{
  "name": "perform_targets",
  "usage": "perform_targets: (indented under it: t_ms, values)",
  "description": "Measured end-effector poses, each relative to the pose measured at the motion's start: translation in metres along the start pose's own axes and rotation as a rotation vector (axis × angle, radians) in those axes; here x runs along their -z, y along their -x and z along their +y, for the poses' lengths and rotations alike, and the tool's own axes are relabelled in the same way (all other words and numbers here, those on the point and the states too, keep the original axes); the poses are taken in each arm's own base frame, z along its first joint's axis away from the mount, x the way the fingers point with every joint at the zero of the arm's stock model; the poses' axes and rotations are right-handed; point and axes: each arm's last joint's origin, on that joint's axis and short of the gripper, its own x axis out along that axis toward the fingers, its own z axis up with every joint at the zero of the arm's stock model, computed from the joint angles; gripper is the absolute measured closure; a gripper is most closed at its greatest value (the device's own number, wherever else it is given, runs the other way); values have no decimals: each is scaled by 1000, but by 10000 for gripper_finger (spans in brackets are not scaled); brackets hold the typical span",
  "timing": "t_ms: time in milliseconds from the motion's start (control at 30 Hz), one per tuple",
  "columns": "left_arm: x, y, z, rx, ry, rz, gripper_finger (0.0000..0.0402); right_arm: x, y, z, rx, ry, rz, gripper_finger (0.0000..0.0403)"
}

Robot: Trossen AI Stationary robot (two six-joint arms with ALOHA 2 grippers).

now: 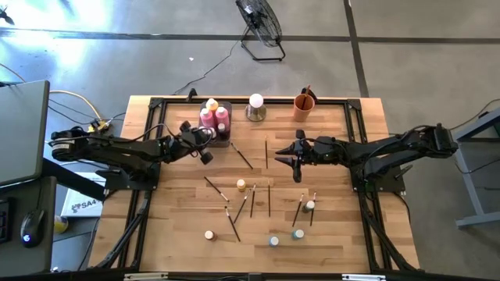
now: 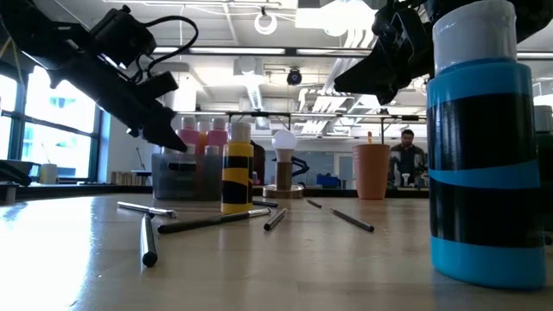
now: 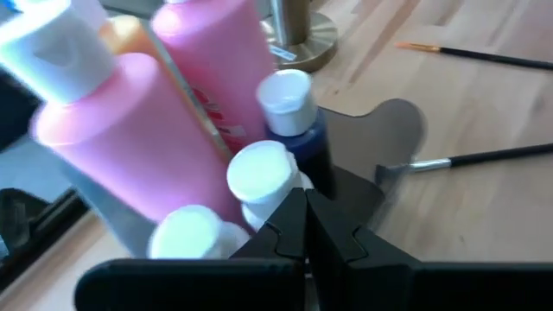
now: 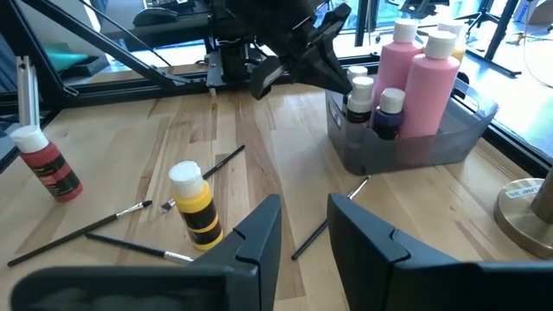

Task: Pick & Place Paint Supplies
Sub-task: Put the small blue paint bottle into the gray bin, then put the small yellow paint bottle into the gray bin

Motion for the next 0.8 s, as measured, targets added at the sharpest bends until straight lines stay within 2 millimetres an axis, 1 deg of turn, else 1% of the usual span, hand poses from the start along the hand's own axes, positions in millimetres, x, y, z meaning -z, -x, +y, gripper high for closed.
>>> perform_targets:
  t_ms: [167,233,300,433,567,667,800]
  values:
    - [-3,1,0,-1,-17,-7,402,0,0,0,0,0,0,312]
    - [-12,3,1,4,-41,-40,402,0,0,0,0,0,0,312]
    - [-25,6,1,54,-49,-91,402,0,0,0,0,0,0,312]
    - [-46,15,1,195,-77,-178,402,0,0,0,0,0,0,312]
    - [-60,29,-1,435,-206,-287,402,1,0,0,1,1,14,312]
    - [-63,40,0,582,-295,-317,402,2,0,0,1,1,20,312]
    - [-56,41,-3,704,-301,-258,402,1,0,0,1,0,13,312]
